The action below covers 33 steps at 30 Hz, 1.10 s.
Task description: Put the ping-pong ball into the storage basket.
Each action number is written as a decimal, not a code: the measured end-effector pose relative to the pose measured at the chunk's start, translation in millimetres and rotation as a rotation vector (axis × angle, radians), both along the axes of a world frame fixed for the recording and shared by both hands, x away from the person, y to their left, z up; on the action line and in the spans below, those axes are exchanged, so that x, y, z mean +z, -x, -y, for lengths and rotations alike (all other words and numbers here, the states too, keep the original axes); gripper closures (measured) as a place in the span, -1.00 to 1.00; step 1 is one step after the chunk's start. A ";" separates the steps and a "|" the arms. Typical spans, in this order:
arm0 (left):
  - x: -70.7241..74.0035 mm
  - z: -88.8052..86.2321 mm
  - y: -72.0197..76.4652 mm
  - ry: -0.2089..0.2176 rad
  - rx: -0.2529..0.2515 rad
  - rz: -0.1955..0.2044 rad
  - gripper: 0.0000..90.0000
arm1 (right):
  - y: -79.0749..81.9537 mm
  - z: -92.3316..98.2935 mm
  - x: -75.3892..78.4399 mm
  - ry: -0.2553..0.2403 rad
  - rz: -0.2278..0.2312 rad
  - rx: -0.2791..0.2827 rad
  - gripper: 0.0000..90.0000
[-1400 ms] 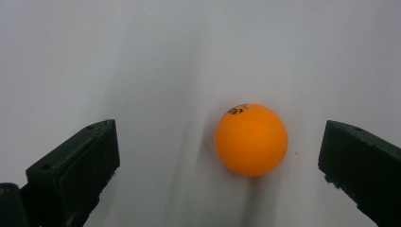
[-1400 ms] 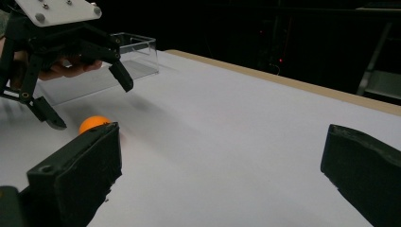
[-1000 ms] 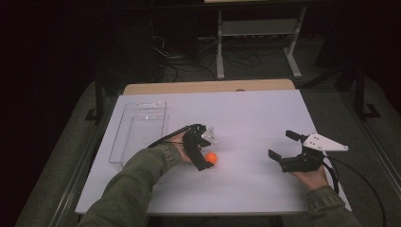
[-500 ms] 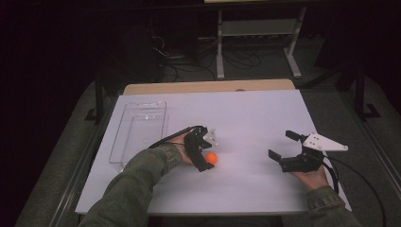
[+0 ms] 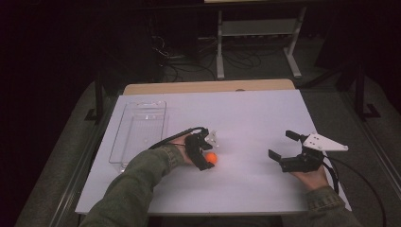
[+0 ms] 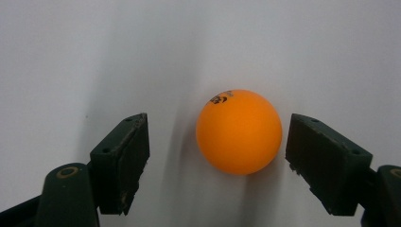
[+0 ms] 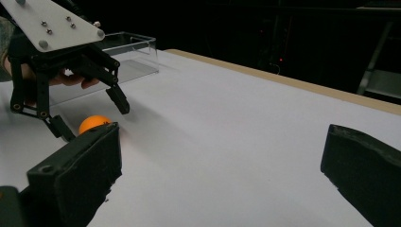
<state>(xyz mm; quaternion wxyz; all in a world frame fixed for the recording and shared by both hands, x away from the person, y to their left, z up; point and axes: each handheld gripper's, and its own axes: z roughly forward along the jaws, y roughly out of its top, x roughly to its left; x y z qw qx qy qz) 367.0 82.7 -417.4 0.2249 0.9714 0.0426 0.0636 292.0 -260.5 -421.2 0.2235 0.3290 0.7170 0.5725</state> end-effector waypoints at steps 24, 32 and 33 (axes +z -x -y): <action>-1.2 1.9 1.6 -0.001 -0.035 -0.020 0.00 | -0.3 -0.1 -0.5 0.004 -0.007 -0.003 -1.00; -1.9 3.6 3.1 -0.002 -0.043 -0.021 0.11 | -0.3 -0.2 -0.6 0.005 -0.008 -0.002 -1.00; -1.8 3.5 2.9 -0.002 -0.043 -0.022 0.11 | -0.2 -0.2 -0.6 0.005 -0.008 -0.002 -1.00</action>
